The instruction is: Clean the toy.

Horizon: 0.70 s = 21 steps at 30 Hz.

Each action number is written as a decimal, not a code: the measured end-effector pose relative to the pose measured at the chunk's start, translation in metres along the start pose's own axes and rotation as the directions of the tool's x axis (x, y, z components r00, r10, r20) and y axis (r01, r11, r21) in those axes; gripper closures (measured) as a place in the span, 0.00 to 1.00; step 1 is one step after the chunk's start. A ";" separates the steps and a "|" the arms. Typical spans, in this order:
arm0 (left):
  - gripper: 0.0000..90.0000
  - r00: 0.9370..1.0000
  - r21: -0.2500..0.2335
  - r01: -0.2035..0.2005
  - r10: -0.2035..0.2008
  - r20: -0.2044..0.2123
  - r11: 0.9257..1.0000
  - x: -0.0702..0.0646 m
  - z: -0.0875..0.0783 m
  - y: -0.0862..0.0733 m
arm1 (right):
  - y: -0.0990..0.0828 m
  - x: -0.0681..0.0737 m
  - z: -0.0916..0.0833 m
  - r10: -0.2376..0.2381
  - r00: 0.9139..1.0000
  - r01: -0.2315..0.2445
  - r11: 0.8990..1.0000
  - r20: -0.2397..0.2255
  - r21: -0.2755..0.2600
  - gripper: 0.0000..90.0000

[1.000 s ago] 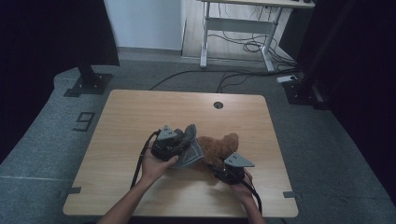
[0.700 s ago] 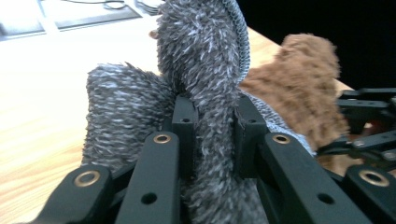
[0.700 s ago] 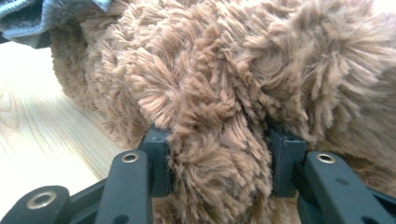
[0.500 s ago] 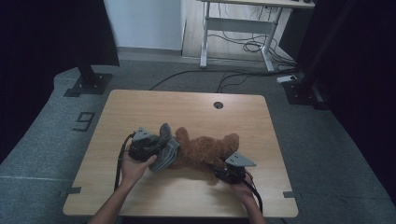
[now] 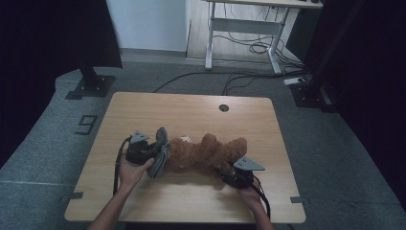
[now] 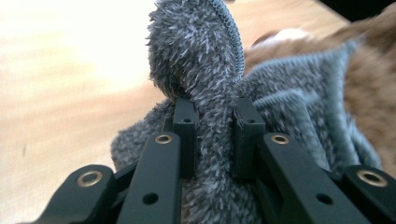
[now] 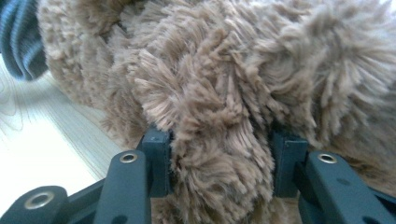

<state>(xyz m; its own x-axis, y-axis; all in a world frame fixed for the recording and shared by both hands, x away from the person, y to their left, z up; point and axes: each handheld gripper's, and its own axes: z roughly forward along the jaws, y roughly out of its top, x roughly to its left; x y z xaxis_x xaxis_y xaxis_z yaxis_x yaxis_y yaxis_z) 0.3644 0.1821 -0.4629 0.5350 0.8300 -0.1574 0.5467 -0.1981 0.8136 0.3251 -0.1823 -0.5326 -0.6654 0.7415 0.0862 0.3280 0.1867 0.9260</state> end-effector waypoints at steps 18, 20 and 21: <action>0.83 0.930 -0.046 -0.291 0.294 0.222 0.956 -0.165 0.055 0.085 | 0.000 0.005 0.000 -0.033 0.999 0.033 0.999 0.020 0.006 0.58; 0.83 0.928 -0.008 -0.323 0.318 0.195 0.947 -0.173 0.075 0.079 | 0.000 0.005 0.000 -0.034 0.999 0.034 0.999 0.023 0.008 0.58; 0.82 0.928 0.006 -0.330 0.324 0.184 0.944 -0.173 0.083 0.074 | 0.000 0.005 0.000 -0.038 0.999 0.038 0.999 0.026 0.006 0.58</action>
<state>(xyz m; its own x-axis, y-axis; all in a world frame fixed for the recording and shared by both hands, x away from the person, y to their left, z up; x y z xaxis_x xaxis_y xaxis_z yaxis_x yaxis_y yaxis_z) 0.3659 -0.0193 -0.4220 0.7920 0.6104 0.0142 0.3431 -0.4641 0.8166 0.3217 -0.1785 -0.5320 -0.6600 0.7501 0.0414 0.3069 0.2188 0.9262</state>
